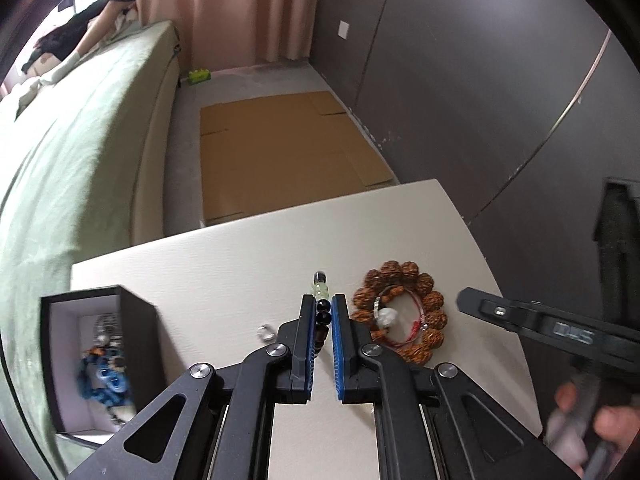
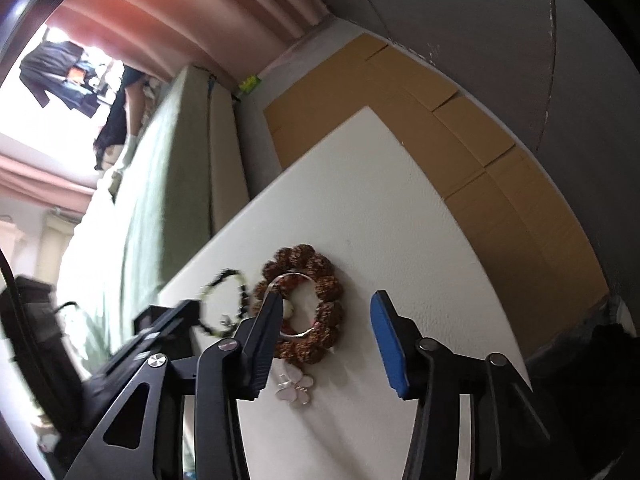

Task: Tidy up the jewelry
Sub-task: 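Grasp the black-and-white bead bracelet with left while right grasps the brown wooden-bead bracelet, then lower the black-and-white bracelet into the box with left while right lifts the brown bracelet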

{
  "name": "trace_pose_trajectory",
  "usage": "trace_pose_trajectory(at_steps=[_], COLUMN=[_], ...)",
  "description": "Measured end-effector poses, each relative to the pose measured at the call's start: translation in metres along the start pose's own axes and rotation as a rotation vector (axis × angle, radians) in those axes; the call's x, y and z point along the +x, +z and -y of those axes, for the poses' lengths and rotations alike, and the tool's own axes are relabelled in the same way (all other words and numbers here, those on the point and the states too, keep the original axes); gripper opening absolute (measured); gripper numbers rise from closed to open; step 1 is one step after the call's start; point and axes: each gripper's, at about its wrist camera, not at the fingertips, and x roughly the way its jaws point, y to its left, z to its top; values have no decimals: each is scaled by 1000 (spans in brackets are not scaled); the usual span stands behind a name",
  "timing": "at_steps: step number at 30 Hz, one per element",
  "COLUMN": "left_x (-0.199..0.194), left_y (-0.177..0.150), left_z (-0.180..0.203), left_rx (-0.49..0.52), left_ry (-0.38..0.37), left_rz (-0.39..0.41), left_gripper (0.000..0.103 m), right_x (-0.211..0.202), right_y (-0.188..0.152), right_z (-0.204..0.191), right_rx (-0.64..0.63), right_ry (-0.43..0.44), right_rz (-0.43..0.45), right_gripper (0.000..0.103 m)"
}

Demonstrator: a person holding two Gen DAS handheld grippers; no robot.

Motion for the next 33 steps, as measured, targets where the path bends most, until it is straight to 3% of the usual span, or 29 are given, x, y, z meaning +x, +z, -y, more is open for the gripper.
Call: trace_pose_trajectory(at_steps=[3, 8, 10, 11, 13, 17, 23, 30, 33], left_x=[-13, -38, -48, -54, -62, -78, -98, -121, -129], left_y=[-1, 0, 0, 0, 0, 0, -7, -14, -17], left_z=[-10, -29, -36, -39, -46, -58, -74, -97, -106], left_rx=[-5, -19, -23, -28, -42, -59, -79, -95, -102], left_ry=[13, 36, 46, 50, 56, 79, 116, 156, 173], left_rz=[11, 33, 42, 47, 54, 71, 84, 96, 102], left_gripper=[7, 7, 7, 7, 7, 7, 8, 8, 8], right_x=[14, 34, 36, 37, 39, 23, -1, -5, -6], right_y=[1, 0, -2, -4, -7, -9, -21, -37, -42], right_z=[-2, -13, -23, -26, -29, -36, -62, -95, -99], right_rx=[-5, -31, -74, -97, -116, -128, -177, -210, -195], right_ry=[-17, -54, -105, -128, -139, -68, 110, 269, 374], right_rz=[-27, -65, -53, -51, -56, -11, 42, 36, 21], right_gripper=[39, 39, 37, 25, 20, 20, 20, 20, 20])
